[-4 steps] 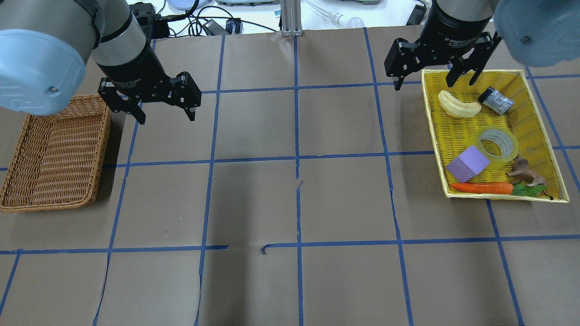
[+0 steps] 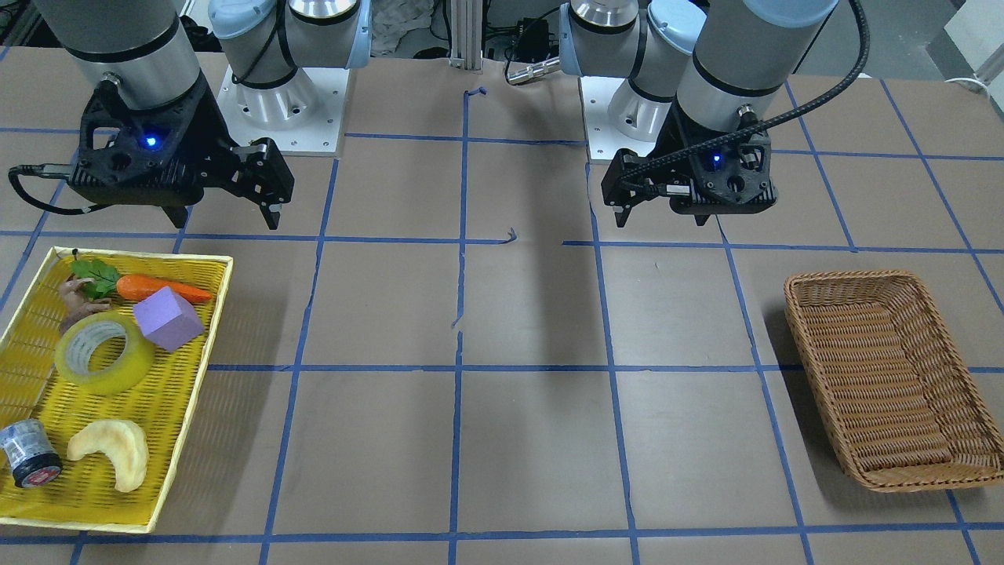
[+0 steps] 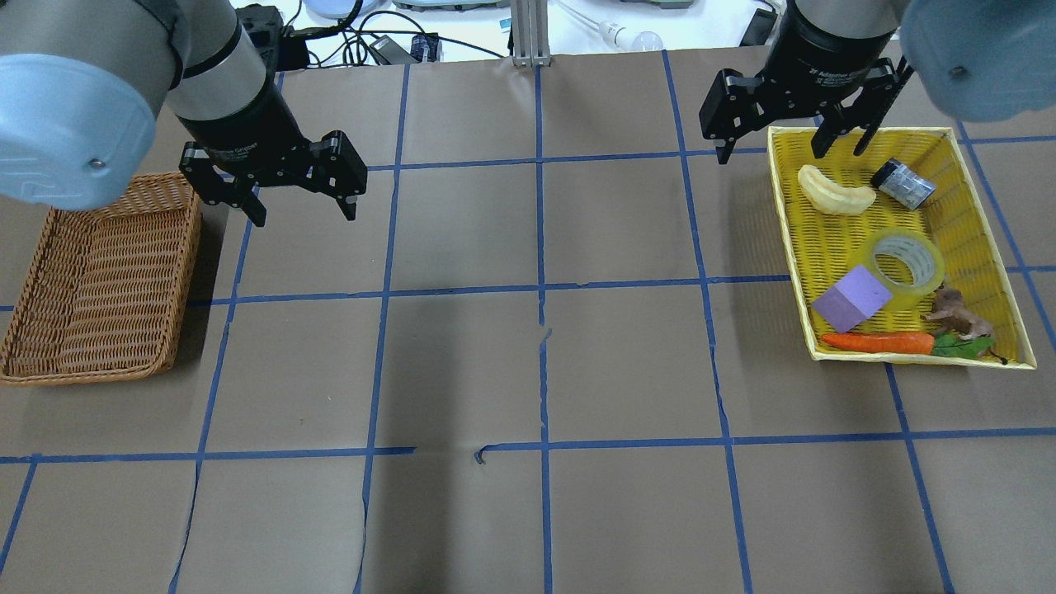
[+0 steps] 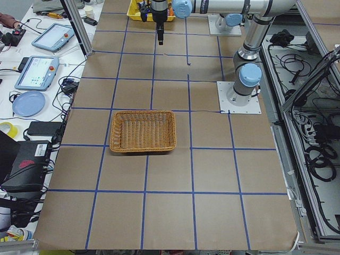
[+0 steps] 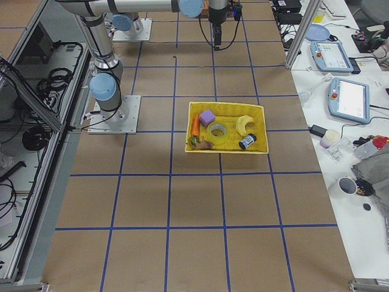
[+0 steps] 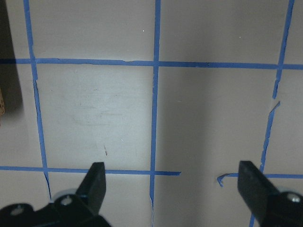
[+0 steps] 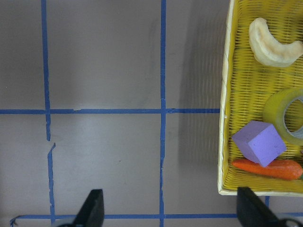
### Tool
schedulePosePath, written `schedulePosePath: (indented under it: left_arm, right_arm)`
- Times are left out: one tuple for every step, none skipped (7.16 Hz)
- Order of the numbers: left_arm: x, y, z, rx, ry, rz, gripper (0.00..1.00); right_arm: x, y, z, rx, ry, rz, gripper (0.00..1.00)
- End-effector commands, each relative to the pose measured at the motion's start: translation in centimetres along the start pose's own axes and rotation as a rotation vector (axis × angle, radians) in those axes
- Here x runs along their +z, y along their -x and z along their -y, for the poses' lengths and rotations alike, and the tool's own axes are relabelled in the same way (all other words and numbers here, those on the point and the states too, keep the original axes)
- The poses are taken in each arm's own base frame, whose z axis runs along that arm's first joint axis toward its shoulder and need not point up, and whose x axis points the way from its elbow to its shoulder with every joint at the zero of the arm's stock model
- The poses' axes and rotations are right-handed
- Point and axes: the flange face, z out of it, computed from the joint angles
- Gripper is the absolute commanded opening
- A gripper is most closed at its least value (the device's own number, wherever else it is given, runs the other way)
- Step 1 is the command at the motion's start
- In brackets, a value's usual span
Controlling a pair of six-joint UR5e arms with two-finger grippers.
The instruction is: Transfer tape with both arms
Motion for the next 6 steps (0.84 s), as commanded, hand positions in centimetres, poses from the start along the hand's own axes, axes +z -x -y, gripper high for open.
schedulePosePath:
  left_arm:
    - [-0.06,0.04,-0.05,-0.001,0.0,0.003,1.0]
    - [0.01,-0.07,0.2,-0.001,0.0,-0.006,1.0]
    - [-0.22,-0.37,-0.09,-0.004,0.004,-0.037,1.0]
    - [-0.58,-0.24,-0.37,-0.013,0.016,-0.034,1.0]
    - [-0.4,-0.01,-0.16,-0.017,0.029,-0.031,1.0]
    - [-0.43,0.14,-0.08,-0.021,0.026,-0.032,1.0]
  right_arm:
    - [0.07,0.05,-0.03,-0.001,0.003,0.006,1.0]
    - [0.08,0.03,-0.03,-0.001,0.003,0.005,1.0]
    - [0.1,-0.14,0.09,0.002,0.004,0.01,1.0]
    - [0.0,-0.14,0.2,0.001,0.0,0.011,1.0]
    - [0.01,-0.22,0.28,0.002,0.0,0.01,1.0]
    - [0.04,-0.65,0.44,0.005,0.001,0.007,1.0]
